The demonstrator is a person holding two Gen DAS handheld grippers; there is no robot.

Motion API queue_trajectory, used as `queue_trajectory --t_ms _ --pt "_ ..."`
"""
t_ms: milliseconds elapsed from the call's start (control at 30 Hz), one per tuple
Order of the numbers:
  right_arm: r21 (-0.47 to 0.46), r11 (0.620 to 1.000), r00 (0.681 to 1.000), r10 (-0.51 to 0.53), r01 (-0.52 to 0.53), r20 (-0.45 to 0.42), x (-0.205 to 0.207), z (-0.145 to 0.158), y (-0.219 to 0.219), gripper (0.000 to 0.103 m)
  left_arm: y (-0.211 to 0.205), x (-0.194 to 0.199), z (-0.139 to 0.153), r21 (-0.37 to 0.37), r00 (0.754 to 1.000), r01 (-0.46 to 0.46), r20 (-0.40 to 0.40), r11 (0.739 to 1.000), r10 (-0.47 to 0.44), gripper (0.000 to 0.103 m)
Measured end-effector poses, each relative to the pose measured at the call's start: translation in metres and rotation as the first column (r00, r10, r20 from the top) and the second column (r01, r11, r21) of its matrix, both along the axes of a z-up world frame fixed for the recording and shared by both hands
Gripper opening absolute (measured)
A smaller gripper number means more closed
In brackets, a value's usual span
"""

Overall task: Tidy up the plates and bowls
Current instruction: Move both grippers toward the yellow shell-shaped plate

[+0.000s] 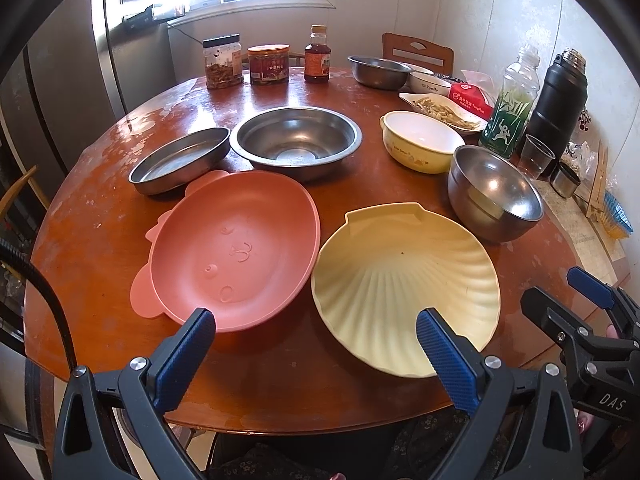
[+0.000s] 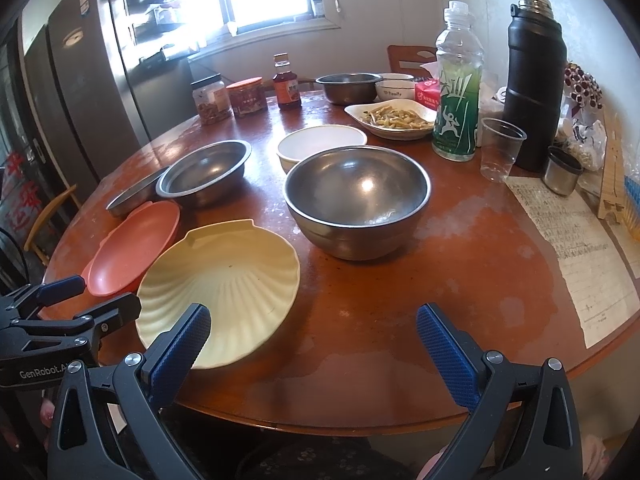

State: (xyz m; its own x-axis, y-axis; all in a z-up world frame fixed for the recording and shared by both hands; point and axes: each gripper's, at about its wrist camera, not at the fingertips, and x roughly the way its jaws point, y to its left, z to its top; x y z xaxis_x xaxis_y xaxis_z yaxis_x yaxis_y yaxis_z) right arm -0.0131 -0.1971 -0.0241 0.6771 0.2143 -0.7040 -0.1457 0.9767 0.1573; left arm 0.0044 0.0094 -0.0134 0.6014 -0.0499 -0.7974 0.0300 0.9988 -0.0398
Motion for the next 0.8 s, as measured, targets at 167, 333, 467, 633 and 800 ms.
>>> queue_trajectory --t_ms 167,333,467,633,800 --pt "-0.001 1.0 1.0 0.006 -0.006 -0.005 0.002 -0.0003 0.001 0.103 0.0006 0.0005 -0.0001 0.001 1.0 0.002 -0.002 1.0 -0.002 0.101" --pt "-0.005 1.0 1.0 0.002 -0.002 -0.008 0.0046 -0.0009 0.0014 0.103 0.0013 0.002 -0.0008 -0.001 1.0 0.001 -0.007 1.0 -0.001 0.101" --pt "-0.006 1.0 1.0 -0.006 0.006 -0.013 0.0065 -0.0016 -0.0013 0.103 0.0008 0.0036 -0.0029 -0.008 1.0 0.005 -0.018 1.0 -0.005 0.101" --pt "-0.002 1.0 1.0 -0.009 0.009 -0.016 0.0075 -0.002 -0.003 0.103 -0.0016 0.0042 -0.0036 -0.012 1.0 0.009 -0.026 1.0 -0.01 0.101" --pt "0.001 1.0 1.0 -0.003 0.003 -0.023 0.0104 -0.003 -0.0036 0.103 0.0004 0.0058 -0.007 -0.032 0.999 0.009 -0.046 0.999 -0.01 0.101"
